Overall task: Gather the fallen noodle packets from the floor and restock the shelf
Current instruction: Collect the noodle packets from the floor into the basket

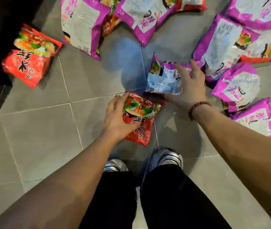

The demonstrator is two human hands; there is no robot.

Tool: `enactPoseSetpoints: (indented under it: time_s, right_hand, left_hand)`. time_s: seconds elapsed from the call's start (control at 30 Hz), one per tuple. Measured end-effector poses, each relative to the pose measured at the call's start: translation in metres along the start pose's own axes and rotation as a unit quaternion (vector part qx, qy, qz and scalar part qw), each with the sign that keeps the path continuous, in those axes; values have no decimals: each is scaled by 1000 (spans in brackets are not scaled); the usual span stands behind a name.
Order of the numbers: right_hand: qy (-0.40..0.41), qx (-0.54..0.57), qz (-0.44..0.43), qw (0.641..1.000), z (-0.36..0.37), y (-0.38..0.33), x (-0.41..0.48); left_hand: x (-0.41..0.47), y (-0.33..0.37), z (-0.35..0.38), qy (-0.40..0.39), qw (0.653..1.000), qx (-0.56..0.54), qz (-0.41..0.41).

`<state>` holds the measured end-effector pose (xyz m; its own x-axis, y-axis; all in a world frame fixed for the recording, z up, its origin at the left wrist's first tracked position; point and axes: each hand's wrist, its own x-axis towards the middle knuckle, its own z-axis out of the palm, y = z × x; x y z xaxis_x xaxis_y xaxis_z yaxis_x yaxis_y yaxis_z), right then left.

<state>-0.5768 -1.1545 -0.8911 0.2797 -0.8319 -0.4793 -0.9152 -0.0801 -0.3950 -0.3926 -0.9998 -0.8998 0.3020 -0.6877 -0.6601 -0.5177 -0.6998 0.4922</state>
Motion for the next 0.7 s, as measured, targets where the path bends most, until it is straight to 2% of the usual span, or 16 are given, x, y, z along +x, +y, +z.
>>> enactPoseSetpoints:
  time_s: [0.23, 0.47, 0.6, 0.7]
  right_hand:
    - [24, 11, -19, 999, 41, 17, 27]
    - [44, 42, -11, 998, 36, 1, 9]
    - [28, 80, 18, 996, 23, -20, -19]
    - [29, 126, 29, 991, 9, -42, -51]
  left_hand:
    - [26, -24, 38, -1, 1000, 6, 18]
    - [14, -20, 25, 0, 999, -48, -3]
    - [-12, -25, 1, 54, 994, -84, -44]
    - [-44, -25, -28, 101, 975, -177, -92]
